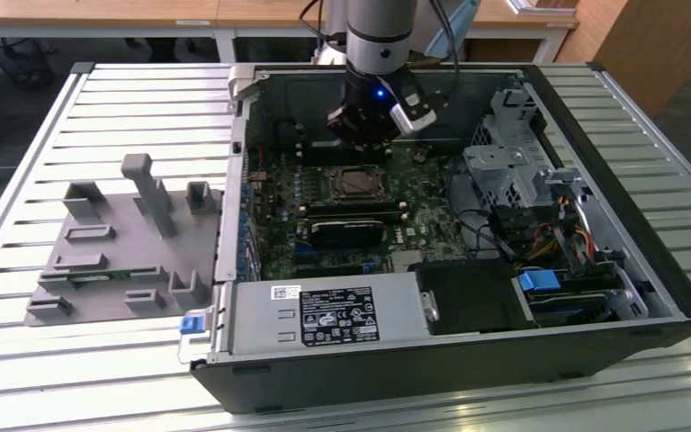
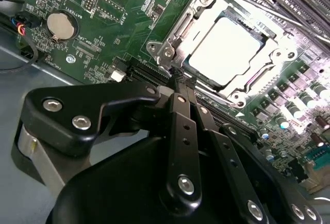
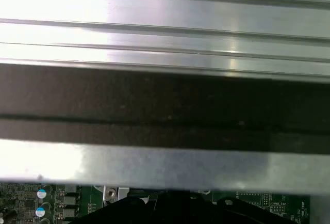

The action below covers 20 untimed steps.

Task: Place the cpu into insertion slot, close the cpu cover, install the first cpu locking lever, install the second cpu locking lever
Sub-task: 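Install the first cpu locking lever, then install the second cpu locking lever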

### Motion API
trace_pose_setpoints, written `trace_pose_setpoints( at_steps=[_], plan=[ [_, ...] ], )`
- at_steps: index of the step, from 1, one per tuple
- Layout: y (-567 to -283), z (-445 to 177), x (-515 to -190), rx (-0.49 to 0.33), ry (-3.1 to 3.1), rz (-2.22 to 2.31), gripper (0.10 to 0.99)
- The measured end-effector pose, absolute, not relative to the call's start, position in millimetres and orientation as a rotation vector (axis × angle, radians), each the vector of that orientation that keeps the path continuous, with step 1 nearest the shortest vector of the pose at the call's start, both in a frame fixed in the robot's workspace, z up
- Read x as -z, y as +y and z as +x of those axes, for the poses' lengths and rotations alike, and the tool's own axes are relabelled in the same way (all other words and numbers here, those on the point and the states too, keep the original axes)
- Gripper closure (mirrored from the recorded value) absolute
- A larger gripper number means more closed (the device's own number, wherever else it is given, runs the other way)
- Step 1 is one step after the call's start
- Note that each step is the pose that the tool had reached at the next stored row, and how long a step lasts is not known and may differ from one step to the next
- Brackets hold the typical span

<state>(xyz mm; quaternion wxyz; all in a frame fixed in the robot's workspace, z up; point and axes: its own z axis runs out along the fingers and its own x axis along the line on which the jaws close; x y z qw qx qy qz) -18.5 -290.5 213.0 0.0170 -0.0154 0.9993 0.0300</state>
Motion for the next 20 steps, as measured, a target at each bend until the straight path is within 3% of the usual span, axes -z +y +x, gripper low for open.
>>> trace_pose_setpoints(
  at_steps=[20],
  plan=[
    [-297.8, -18.5, -213.0, -0.094, 3.106, -0.048, 0.980]
  ],
)
